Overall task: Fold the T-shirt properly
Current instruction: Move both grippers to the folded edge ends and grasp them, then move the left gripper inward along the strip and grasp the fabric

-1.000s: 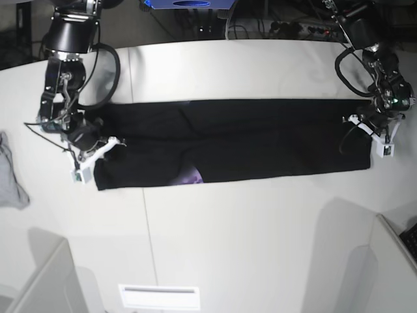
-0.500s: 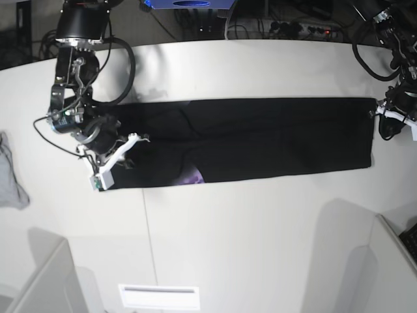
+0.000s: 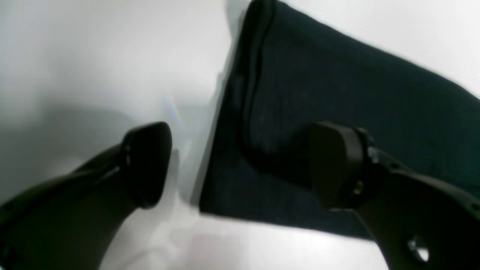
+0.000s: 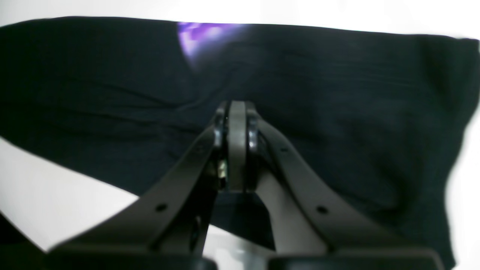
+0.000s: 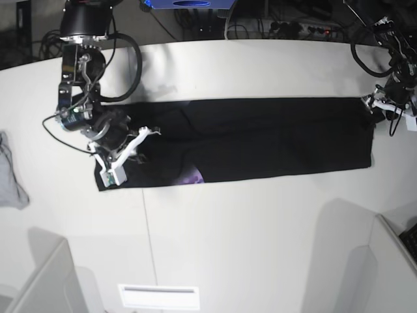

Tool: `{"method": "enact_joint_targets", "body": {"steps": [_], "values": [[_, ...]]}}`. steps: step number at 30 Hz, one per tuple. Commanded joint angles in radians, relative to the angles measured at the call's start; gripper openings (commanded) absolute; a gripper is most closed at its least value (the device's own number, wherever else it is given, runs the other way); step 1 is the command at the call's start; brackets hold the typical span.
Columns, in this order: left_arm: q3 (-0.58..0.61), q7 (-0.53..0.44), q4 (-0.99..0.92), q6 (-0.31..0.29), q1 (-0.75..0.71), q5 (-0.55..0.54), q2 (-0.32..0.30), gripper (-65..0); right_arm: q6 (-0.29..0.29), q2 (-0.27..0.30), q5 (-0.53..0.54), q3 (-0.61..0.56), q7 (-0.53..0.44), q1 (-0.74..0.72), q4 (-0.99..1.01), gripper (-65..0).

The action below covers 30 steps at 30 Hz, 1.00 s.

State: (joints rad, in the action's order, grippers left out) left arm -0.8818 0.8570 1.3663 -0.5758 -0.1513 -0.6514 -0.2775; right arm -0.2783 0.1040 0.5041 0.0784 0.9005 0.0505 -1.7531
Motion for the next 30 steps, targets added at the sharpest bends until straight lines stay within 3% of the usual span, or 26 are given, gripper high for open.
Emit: {"method": "enact_joint_targets", "body": {"steps": [1, 5, 10, 14, 17, 18, 24, 30], "values": [[-0.004, -0.014, -0.008, -0.002, 0.011, -0.008, -0.029, -9.1, -0.005, 0.009, 0.008, 0.005, -0.019, -0.016, -0.020, -65.0], [0.072, -0.017, -0.086, -0.002, 0.054, 0.080, -0.045, -10.5, -0.005, -0.008, 0.008, 0.005, -0.021, -0.002, -0.021, -65.0], [0.109, -0.020, -0.144, -0.002, 0.072, 0.107, -0.047, -19.3, -0.005, -0.014, 0.008, 0.007, -0.022, 0.021, -0.052, -65.0], [0.111, -0.020, -0.175, -0.003, 0.078, 0.106, -0.047, -38.5, -0.005, -0.016, 0.008, 0.011, -0.019, 0.035, -0.084, -65.0], [0.109, -0.020, -0.189, -0.005, 0.078, 0.106, -0.049, -61.4, -0.005, -0.013, 0.008, 0.013, -0.022, 0.048, -0.100, -65.0], [0.105, -0.020, -0.189, -0.005, 0.078, 0.107, -0.050, -65.0, -0.005, -0.013, 0.008, 0.013, -0.022, 0.055, -0.101, -65.0], [0.094, -0.026, -0.178, -0.005, 0.078, 0.106, -0.096, -65.0, -0.005, -0.014, 0.008, 0.014, -0.027, 0.090, -0.101, -65.0], [-0.003, -0.094, -0.069, -0.005, 0.040, 0.109, -0.110, -65.0, -0.005, -0.014, 0.008, 0.014, -0.027, 0.111, -0.109, -65.0]]}}
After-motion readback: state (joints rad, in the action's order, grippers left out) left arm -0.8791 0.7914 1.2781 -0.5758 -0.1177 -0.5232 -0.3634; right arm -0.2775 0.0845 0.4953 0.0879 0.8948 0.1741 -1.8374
